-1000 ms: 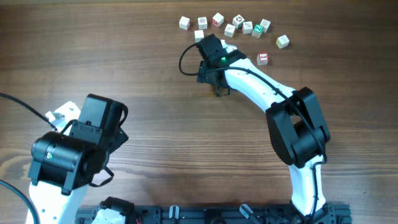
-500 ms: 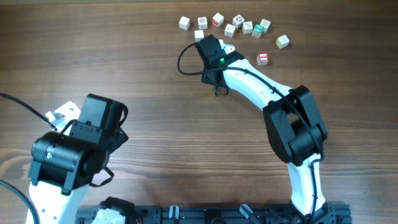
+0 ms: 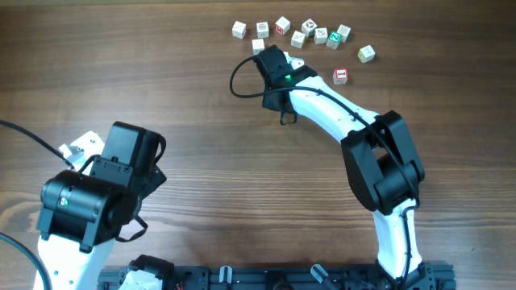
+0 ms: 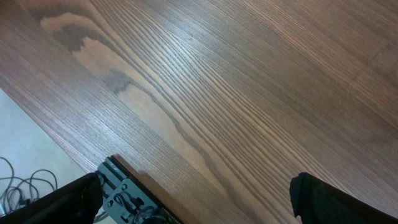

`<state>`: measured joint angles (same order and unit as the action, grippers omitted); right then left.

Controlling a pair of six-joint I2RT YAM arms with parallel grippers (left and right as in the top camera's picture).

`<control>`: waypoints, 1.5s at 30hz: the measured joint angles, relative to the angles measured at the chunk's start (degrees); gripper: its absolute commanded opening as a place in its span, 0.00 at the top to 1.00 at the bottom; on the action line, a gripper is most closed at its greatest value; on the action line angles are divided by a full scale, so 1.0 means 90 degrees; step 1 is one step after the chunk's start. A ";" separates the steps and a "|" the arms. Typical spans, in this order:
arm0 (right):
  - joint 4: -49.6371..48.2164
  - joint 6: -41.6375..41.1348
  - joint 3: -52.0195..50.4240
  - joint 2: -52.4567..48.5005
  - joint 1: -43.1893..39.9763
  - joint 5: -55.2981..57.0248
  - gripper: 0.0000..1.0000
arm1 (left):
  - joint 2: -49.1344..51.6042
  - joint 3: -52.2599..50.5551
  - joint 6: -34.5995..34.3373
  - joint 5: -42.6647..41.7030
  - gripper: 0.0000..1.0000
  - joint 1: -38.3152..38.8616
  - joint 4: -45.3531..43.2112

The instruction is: Form a tower

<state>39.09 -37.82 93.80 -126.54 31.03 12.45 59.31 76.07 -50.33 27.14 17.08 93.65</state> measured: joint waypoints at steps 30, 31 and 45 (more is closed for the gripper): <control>0.0656 -0.0216 0.0177 0.0000 0.0425 -0.0690 0.49 | 0.0000 0.0000 0.0000 0.0000 0.00 0.0000 0.0000; 0.0699 -0.0221 0.0177 0.0000 0.0435 -0.0743 0.45 | 0.0000 0.0000 0.0000 0.0000 0.00 0.0000 0.0000; 0.0772 -0.0221 0.0177 0.0000 0.0449 -0.0976 0.40 | 0.0000 0.0000 0.0000 0.0002 0.00 0.0000 0.0000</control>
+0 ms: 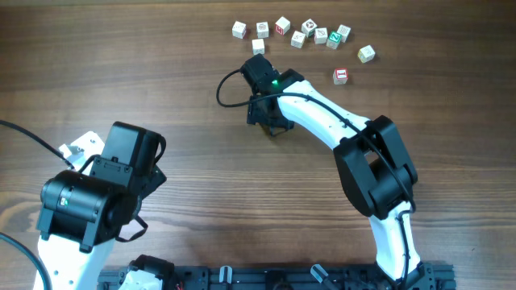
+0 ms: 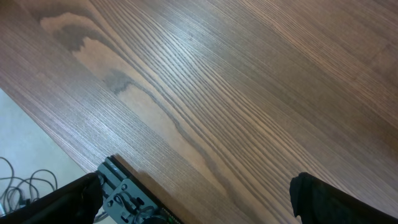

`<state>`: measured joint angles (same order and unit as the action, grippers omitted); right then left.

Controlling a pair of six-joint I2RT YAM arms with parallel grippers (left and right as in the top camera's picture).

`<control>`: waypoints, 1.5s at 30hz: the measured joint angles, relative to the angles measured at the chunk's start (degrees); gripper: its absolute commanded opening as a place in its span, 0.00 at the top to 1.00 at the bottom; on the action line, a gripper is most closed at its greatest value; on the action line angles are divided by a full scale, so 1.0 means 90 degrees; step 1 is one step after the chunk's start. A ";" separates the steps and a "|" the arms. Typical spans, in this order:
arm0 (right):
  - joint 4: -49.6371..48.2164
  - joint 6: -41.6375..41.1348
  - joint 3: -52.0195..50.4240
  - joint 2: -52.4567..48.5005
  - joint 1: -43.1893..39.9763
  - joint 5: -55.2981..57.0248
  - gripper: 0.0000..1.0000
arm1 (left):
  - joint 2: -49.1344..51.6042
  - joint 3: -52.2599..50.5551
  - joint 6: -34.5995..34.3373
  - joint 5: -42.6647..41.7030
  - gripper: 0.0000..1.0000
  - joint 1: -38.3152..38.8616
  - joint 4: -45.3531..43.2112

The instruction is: Form a tower

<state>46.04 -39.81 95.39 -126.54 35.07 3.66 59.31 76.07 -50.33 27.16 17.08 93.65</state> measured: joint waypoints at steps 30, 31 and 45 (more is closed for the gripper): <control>0.2038 -0.0658 0.2263 0.1311 -0.0051 0.0206 0.01 | 0.0000 0.0000 0.0000 0.0000 0.00 0.0000 0.0000; 0.2042 -0.0719 0.2263 0.1292 -0.0107 0.0155 0.01 | 0.0000 0.0000 0.0000 0.0000 0.00 0.0000 0.0000; 0.4068 -0.0797 0.5831 -0.0367 -0.0826 -0.0954 0.01 | 0.0000 0.0000 -0.0002 -0.0002 0.00 0.0000 0.0000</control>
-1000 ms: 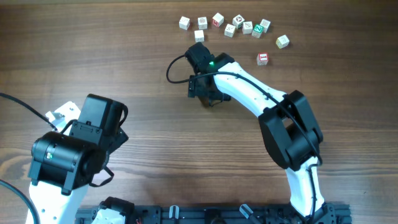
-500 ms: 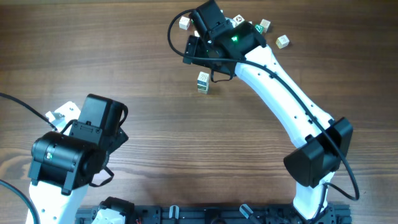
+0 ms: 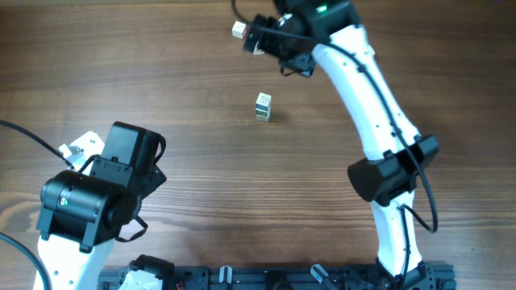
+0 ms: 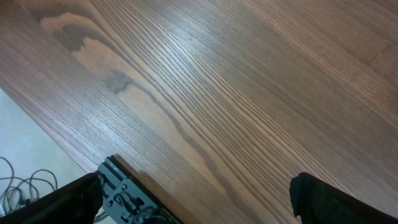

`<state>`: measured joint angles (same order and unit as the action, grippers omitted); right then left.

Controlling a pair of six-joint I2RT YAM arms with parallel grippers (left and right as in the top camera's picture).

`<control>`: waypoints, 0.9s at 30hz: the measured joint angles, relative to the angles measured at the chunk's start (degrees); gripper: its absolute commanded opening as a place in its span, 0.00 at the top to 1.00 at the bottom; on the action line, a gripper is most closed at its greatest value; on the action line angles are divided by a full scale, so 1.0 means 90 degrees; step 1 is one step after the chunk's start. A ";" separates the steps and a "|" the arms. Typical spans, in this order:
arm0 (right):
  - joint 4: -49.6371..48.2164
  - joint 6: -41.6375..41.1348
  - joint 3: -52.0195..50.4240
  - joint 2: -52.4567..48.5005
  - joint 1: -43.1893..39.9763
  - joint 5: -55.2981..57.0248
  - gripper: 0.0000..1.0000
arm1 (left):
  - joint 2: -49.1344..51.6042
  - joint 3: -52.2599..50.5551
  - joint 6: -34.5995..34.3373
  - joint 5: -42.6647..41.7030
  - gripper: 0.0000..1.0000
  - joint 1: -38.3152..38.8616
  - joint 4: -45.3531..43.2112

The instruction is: Form a tower

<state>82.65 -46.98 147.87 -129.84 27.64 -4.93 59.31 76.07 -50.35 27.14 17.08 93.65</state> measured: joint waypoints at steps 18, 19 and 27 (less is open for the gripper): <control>0.0809 0.0580 0.0121 -0.0804 -0.0046 -0.0661 0.01 | 0.0000 0.0000 0.0000 0.0002 0.00 0.0000 0.0000; 0.0787 0.0532 0.0117 -0.0984 0.0010 -0.0670 0.00 | 0.0000 0.0000 0.0002 0.0002 0.00 0.0000 0.0000; 0.0192 -0.0121 0.0051 -0.1545 0.0313 -0.0663 0.01 | 0.0000 0.0000 0.0002 0.0000 0.00 0.0000 0.0000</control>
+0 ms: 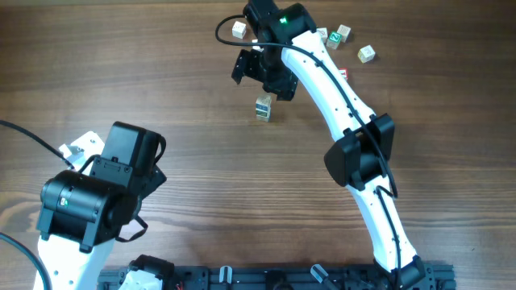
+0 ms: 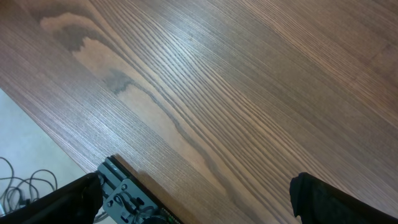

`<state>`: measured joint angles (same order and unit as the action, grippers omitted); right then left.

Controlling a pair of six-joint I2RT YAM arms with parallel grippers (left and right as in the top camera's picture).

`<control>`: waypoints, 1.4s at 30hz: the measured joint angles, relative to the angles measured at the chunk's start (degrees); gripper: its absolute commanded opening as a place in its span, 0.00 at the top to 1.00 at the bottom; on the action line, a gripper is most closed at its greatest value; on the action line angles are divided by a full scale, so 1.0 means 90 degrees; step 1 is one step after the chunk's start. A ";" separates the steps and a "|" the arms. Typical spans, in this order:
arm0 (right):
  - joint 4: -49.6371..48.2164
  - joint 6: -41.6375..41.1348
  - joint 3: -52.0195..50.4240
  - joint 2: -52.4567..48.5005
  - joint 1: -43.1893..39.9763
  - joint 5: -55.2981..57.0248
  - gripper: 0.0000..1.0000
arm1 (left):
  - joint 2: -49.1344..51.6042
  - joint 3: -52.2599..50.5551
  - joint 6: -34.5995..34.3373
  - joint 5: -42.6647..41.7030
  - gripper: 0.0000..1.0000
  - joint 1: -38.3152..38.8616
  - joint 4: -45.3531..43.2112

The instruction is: Form a tower

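Note:
A single white letter block (image 1: 263,107) stands alone on the wooden table (image 1: 161,72). My right gripper (image 1: 260,72) hovers just beyond it, seen from above; its black body hides the jaws and whatever is under them. Loose blocks lie at the far edge: a white one (image 1: 239,29), a green-marked one (image 1: 333,36), another (image 1: 344,32) and one (image 1: 367,53) further right. My left gripper (image 2: 199,202) is open over bare wood at the near left, its fingertips (image 2: 326,199) wide apart and nothing between them.
A red-marked block (image 1: 343,74) peeks out beside the right arm (image 1: 355,153), which stretches from the near edge to the far side. The left arm's body (image 1: 101,193) sits near left. A black rail (image 2: 124,193) lines the table's near edge.
My right gripper was at the far edge among the loose blocks; now it is closer in, just beyond the lone block. The lone block and the left arm have not moved.
My right gripper was first near the row of loose blocks. Then it was down at the table's middle. Then a block stood alone there and the gripper was back at the far row. Now it hovers by the lone block.

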<state>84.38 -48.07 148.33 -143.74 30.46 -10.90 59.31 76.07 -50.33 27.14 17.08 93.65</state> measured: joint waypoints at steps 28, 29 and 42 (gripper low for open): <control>-0.0216 -0.0561 0.0000 -0.0974 0.0124 0.0578 0.11 | 0.0000 0.0000 -0.0002 0.0002 0.00 0.0000 0.0000; -0.0219 -0.0585 0.0000 -0.1027 0.0124 0.0580 0.12 | 0.0000 0.0000 0.0000 0.0000 0.00 0.0000 0.0000; -0.0053 -0.0631 0.0007 -0.1217 0.0153 0.0690 0.30 | 0.0000 0.0000 0.0000 0.0000 0.00 0.0000 0.0000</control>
<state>83.90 -53.76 148.40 -154.69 31.83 -4.69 59.31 76.07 -50.33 27.14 17.08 93.65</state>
